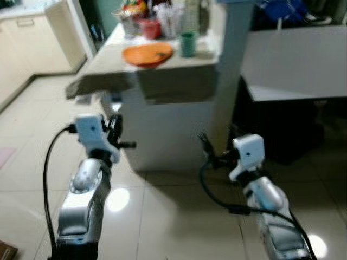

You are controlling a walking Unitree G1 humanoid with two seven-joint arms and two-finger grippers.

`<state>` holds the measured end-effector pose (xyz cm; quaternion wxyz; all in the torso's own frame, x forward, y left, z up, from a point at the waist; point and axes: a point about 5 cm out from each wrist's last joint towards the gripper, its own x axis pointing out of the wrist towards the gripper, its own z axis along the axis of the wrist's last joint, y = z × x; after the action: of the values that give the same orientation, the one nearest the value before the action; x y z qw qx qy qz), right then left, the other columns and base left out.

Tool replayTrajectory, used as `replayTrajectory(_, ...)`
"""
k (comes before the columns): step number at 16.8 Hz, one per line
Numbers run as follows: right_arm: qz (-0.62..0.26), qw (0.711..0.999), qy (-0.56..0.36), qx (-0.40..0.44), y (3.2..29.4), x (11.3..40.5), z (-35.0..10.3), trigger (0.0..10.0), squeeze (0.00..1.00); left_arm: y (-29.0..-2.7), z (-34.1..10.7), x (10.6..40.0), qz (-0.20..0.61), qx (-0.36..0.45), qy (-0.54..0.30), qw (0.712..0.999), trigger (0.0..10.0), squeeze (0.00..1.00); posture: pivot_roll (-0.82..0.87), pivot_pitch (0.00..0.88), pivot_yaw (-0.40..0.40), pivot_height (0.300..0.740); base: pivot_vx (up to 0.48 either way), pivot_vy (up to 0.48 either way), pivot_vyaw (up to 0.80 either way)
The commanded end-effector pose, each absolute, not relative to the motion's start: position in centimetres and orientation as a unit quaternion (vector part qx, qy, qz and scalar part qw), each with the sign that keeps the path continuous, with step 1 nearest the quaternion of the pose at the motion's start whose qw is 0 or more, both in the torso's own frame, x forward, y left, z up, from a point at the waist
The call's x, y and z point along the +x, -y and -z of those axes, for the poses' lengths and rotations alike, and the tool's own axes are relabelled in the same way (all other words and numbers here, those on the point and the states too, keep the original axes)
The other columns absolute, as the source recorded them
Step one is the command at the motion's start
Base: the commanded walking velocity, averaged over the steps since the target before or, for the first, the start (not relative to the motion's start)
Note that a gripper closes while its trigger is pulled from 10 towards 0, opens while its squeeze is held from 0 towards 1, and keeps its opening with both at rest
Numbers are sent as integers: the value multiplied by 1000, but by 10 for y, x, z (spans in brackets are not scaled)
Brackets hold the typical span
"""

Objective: Setting the table

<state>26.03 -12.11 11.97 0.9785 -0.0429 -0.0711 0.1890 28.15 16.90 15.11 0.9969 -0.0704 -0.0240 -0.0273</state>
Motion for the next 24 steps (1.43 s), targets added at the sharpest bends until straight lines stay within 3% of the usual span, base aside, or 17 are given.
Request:
replayTrajectory(1,-199,976,79,-40,114,262,-124,10000,0,-177,-153,283,14,-58,29,998,0,0,-181,0,111,740,0,-424,0)
replayTrajectory(9,-198,977,69,-46,122,256,-119,10000,0,-179,-148,277,15,-37,28,999,0,0,-176,0,115,740,256,-403,0)
replayTrajectory(13,-229,971,49,-42,126,250,-113,10000,0,-171,-132,257,150,-15,-44,988,0,0,-152,0,128,740,65,-419,0)
replayTrajectory(15,-268,962,39,-27,121,246,-113,10000,0,-157,-133,248,243,-12,-67,968,0,0,-151,0,131,740,0,-428,0)
replayTrajectory(17,-297,954,27,-15,117,242,-112,10000,0,-155,-136,244,271,-10,-65,960,0,0,-150,0,132,740,0,-428,0)
replayTrajectory(24,-285,958,21,-13,118,240,-110,10000,0,-162,-141,264,219,14,-51,974,0,0,-164,0,140,740,176,-392,0)
